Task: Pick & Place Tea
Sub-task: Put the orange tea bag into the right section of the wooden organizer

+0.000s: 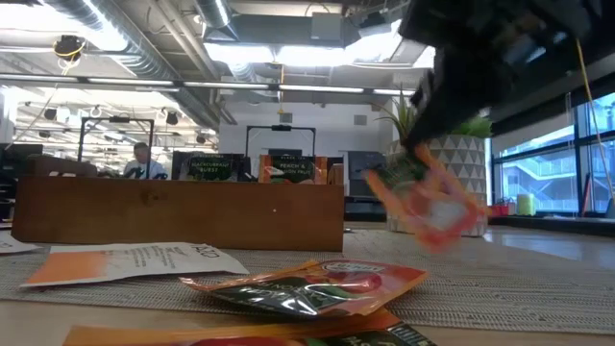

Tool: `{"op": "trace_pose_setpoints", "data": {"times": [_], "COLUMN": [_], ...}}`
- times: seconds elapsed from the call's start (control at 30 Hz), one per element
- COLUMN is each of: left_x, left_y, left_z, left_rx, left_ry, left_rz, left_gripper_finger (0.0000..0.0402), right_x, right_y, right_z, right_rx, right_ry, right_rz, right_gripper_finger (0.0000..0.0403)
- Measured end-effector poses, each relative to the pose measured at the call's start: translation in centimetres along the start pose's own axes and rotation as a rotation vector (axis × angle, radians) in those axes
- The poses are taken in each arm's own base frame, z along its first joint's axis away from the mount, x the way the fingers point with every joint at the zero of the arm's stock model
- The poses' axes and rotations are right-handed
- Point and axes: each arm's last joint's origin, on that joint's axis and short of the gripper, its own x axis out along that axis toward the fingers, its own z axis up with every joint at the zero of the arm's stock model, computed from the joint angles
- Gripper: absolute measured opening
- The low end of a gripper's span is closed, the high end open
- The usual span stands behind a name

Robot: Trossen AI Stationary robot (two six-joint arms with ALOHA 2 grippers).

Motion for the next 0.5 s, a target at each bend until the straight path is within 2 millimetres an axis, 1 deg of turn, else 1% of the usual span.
{"op": "trace_pose_setpoints", "data": {"times": [0.07, 0.13, 0.23, 0.37, 0.5], "left_x": [-1.4, -2.5, -3.6, -4.1, -4.2], "left_y": [-0.3, -0.7, -1.4, -2.0, -2.0], "left_z": [0.8, 1.3, 1.5, 1.0, 0.2], "left_rx": [0.005, 0.012, 0.026, 0.034, 0.002], "left_ry": [-0.036, -0.064, -0.094, -0.088, -0.051], "left_rz": [0.071, 0.128, 0.187, 0.228, 0.242], "left_gripper_finger": [0.0002, 0.0004, 0.0007, 0.0004, 0.0003], "right_x": [-0.6, -0.9, -1.0, -1.0, -1.0], "right_y": [-0.1, -0.2, -0.1, -0.1, 0.0], "right_z": [0.5, 0.7, 0.7, 0.7, 0.7], "right_rx": [0.007, 0.006, 0.004, 0.005, 0.006], "right_ry": [-0.044, -0.052, -0.057, -0.058, -0.062], "right_rz": [-0.030, -0.032, -0.029, -0.029, -0.026], "right_gripper_finger": [0.0001, 0.0001, 0.0001, 0.0000, 0.0000]}}
